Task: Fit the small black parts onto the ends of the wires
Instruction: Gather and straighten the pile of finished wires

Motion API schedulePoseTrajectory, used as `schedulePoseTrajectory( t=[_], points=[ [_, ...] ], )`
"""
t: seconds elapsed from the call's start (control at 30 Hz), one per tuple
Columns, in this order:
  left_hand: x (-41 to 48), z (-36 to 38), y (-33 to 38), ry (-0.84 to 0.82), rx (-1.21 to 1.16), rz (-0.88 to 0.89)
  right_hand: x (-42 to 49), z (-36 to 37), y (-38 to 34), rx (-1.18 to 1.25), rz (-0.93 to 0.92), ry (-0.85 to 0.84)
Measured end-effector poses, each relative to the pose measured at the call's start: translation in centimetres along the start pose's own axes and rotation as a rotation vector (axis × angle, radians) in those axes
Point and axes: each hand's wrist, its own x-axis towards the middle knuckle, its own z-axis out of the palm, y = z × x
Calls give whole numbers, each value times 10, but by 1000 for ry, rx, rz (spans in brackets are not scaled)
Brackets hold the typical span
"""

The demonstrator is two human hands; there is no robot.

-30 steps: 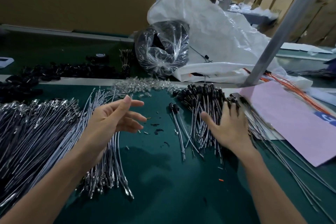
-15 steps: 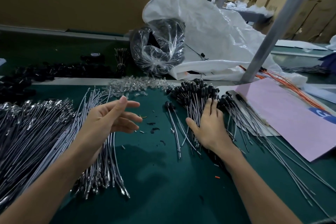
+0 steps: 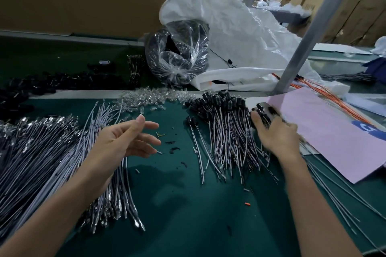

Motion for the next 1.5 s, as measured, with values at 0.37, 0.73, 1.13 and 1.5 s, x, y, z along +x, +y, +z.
schedulePoseTrajectory(
  t=[0.37,0.73,1.13,1.5],
  points=[
    [0,3,1,-26,11,-7,-19,19,-19,19,-194,-126],
    [1,2,0,-38,20,-17,-25,9,-26,177,-210,-190],
    [0,4,-1,-59,5,-29,-63,-37,64,134,-212,-151],
    [0,2,-1,-51,1,-31,-67,-33,71,-20,-45,-8]
  ],
)
